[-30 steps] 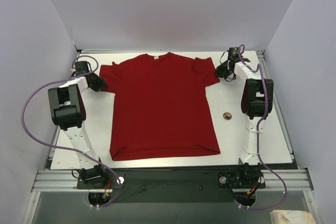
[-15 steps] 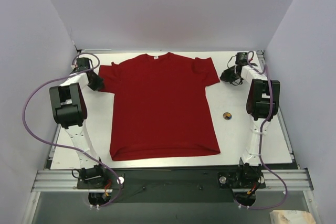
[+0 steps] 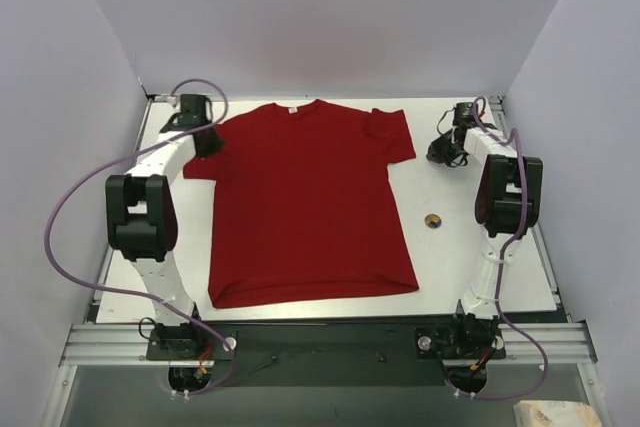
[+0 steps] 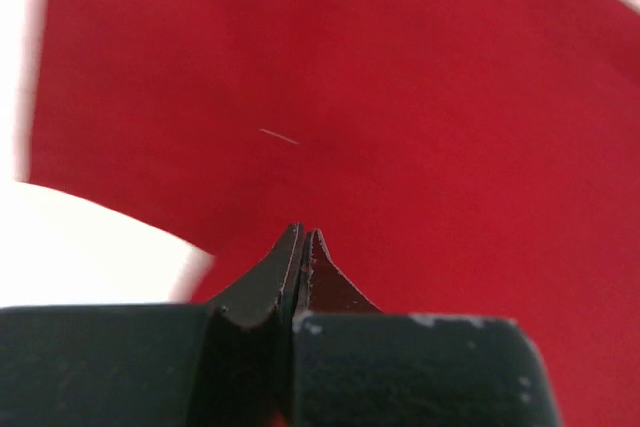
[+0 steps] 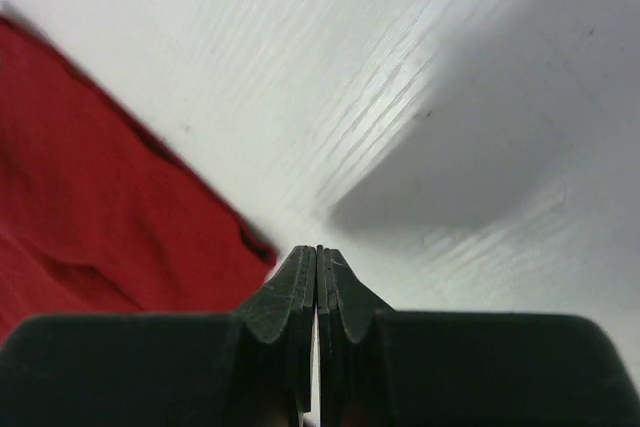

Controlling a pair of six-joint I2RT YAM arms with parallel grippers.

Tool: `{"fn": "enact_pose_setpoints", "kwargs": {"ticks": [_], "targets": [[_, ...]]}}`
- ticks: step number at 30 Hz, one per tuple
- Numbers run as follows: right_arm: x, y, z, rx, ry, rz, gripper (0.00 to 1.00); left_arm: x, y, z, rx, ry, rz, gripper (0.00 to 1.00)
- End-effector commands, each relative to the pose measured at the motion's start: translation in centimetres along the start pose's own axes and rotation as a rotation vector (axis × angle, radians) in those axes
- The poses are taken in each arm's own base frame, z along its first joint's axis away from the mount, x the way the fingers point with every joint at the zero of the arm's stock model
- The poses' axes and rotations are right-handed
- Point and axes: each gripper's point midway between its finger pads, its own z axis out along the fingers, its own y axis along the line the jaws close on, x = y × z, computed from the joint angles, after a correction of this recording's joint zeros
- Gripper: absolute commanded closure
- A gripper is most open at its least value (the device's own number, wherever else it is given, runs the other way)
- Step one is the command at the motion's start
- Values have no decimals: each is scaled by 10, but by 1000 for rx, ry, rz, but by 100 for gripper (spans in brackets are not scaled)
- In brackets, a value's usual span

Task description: Pin the brooch onto the clothing

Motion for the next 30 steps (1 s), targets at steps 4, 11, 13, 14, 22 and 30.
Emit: {"fn": "enact_pose_setpoints", "kwargs": {"ticks": [4,11,13,14,22,30], "targets": [[25,34,-84,-73,-106,-295,100,75,-111,-67,263,27,255,100],[150,9,-96,-106,89,-525,100,197,-135,-84,407,232,394,100],[189,-16,-93,-73,160,-586,100,224,-131,-89,440,279,401,100],[199,-23,-94,-64,173,-603,100,234,-128,-92,451,296,405,100],[257,-107,-96,82,313,-695,100,303,-90,-115,464,430,409,100],[264,-147,-108,143,332,-709,100,328,-41,-130,408,472,413,100]]}}
